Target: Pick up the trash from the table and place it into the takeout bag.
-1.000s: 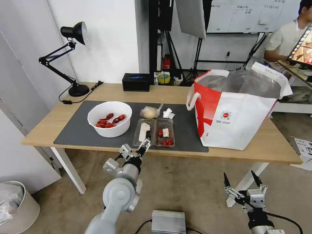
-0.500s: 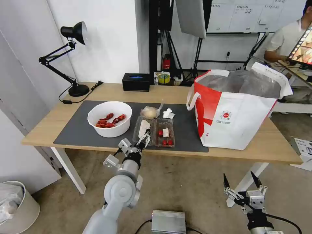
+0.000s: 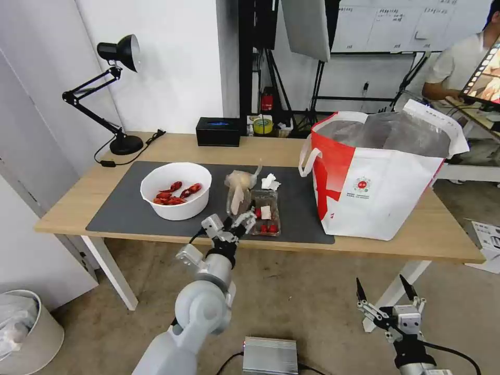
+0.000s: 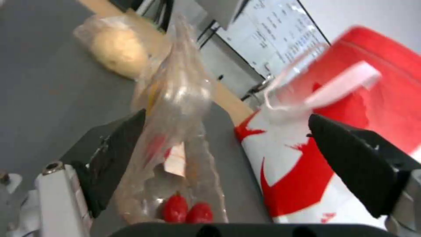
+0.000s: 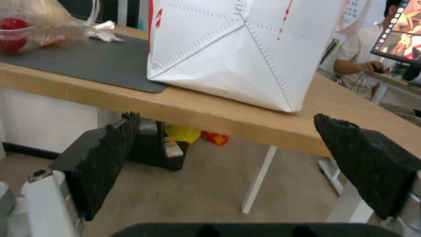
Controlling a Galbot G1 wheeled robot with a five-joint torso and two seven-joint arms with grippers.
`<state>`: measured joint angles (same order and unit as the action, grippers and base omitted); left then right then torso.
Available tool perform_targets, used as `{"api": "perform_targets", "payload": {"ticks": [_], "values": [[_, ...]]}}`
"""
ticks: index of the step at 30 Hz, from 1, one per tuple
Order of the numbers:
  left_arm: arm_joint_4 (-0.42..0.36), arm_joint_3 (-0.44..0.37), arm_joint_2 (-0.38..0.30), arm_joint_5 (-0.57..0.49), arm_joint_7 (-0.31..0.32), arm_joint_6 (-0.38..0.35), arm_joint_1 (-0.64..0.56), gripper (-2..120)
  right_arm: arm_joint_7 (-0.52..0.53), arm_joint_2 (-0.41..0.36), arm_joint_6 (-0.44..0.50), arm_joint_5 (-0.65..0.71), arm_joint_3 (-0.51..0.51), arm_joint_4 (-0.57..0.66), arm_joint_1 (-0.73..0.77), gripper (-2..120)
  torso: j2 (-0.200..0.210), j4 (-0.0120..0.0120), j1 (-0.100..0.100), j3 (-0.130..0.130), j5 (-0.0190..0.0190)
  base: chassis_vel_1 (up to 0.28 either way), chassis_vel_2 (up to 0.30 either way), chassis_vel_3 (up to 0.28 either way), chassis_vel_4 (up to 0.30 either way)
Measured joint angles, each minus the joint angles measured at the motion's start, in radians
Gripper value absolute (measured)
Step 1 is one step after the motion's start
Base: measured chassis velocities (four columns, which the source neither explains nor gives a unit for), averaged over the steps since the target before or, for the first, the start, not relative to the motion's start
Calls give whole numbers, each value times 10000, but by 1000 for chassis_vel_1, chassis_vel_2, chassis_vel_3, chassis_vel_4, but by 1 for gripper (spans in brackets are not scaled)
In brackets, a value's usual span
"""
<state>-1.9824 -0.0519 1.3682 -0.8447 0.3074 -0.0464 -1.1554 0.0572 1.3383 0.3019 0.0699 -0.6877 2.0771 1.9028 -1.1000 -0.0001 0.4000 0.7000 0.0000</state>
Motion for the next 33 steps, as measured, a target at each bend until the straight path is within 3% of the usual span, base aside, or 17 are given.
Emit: {"api": "perform_targets", "payload": {"ticks": [9, 13, 21, 23, 24, 25, 31, 33], "values": [[466, 264, -52, 2072, -1082, 6, 97, 97, -9, 26, 0, -95, 34, -38, -43, 100, 0, 1, 0, 0, 0, 0, 0, 0, 0], [778, 249, -282, 3339, -1440, 78, 223, 80, -36, 63, -3, 74, 58, 53, -23, 99, 0, 1, 0, 0, 0, 0, 0, 0, 0], [1126, 243, -701, 4965, -1482, 124, 300, 57, -285, 5, -128, 611, 187, 385, -4, 92, 0, 1, 0, 0, -1, 0, 0, 0, 0], [1359, 256, -963, 6028, -1702, 275, 397, 36, -367, -63, -525, 994, 558, 763, -203, 89, 0, 1, 0, 0, -1, 0, 0, 0, 0], [1359, 256, -963, 6028, -1702, 275, 397, 36, -367, -63, -525, 994, 558, 763, -203, 89, 0, 1, 0, 0, -1, 0, 0, 0, 0], [1394, 365, -1201, 6622, -1893, 325, 510, 23, -367, -80, -1053, 1365, 1002, 1228, -616, 89, 0, 1, 0, 0, -1, 0, 0, 0, 0], [1386, 453, -1441, 7290, -2168, 418, 633, 2, -107, -213, -2063, 1980, 1744, 1803, -1392, 96, 0, 1, 1, 0, -1, 0, 0, 0, 0], [1391, 466, -1488, 7393, -2234, 449, 662, 0, -22, -249, -2284, 2118, 1908, 1879, -1572, 98, 0, 1, 0, 0, -1, 0, 0, 0, 0]]}}
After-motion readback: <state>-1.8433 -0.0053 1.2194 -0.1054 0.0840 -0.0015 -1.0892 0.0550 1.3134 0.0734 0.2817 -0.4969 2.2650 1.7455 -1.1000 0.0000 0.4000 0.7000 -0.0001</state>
